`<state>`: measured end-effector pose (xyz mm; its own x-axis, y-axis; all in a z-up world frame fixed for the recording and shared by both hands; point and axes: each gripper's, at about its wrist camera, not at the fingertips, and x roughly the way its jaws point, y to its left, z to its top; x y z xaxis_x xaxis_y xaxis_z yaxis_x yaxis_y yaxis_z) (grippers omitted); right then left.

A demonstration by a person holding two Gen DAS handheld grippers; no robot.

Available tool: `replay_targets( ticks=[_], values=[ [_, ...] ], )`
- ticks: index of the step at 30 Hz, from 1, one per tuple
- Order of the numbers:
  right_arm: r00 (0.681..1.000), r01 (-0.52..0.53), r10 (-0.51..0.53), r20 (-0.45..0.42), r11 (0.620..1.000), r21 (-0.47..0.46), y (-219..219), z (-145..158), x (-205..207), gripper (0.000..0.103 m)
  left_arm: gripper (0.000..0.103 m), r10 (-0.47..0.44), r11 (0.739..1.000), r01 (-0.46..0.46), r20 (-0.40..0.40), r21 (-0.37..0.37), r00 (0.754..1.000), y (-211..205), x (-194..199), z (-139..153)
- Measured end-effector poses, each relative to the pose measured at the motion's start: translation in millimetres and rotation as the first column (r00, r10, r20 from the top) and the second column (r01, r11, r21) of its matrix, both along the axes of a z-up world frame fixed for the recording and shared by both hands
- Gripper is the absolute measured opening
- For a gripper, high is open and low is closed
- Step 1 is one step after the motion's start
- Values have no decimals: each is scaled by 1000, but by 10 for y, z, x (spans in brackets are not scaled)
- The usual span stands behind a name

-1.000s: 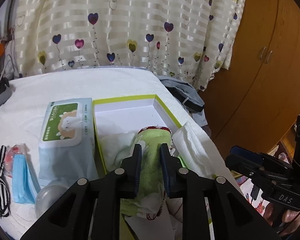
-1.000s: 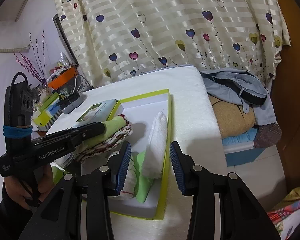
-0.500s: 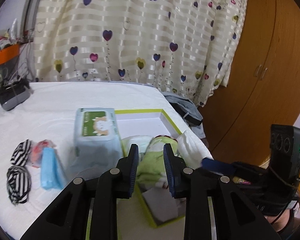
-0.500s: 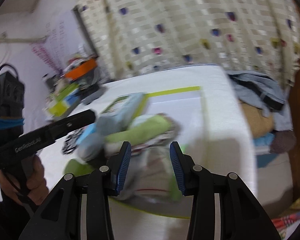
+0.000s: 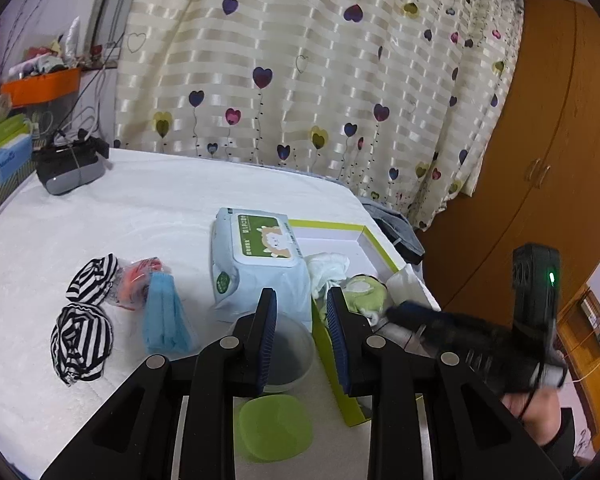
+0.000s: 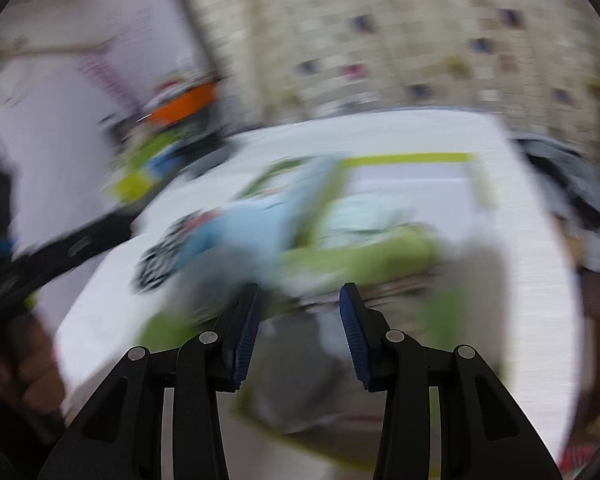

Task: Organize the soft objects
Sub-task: 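Withdraw both grippers from the box back over the table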

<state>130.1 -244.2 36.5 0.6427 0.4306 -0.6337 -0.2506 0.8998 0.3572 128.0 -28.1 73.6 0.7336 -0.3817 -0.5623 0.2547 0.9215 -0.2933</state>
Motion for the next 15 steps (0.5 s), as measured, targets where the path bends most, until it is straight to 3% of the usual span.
replay_targets(
  ticks=[2, 4, 11, 15],
  values=[
    [999, 51, -51, 2, 999, 0, -138, 24, -5, 42, 24, 4, 1000, -4, -2, -5, 1000, 31, 0, -14],
    [999, 37, -37, 17, 999, 0, -118, 73, -61, 42, 24, 8, 1000, -8, -6, -13, 1000, 59, 5, -27],
    [976, -218, 218, 14, 973, 70, 393, 45, -70, 42, 24, 10, 1000, -10, -10, -15, 1000, 99, -8, -54],
    [989, -146, 146, -19, 989, 9, 395, -70, 215, 42, 24, 25, 1000, -25, -20, -15, 999, 191, -28, -99]
  ],
)
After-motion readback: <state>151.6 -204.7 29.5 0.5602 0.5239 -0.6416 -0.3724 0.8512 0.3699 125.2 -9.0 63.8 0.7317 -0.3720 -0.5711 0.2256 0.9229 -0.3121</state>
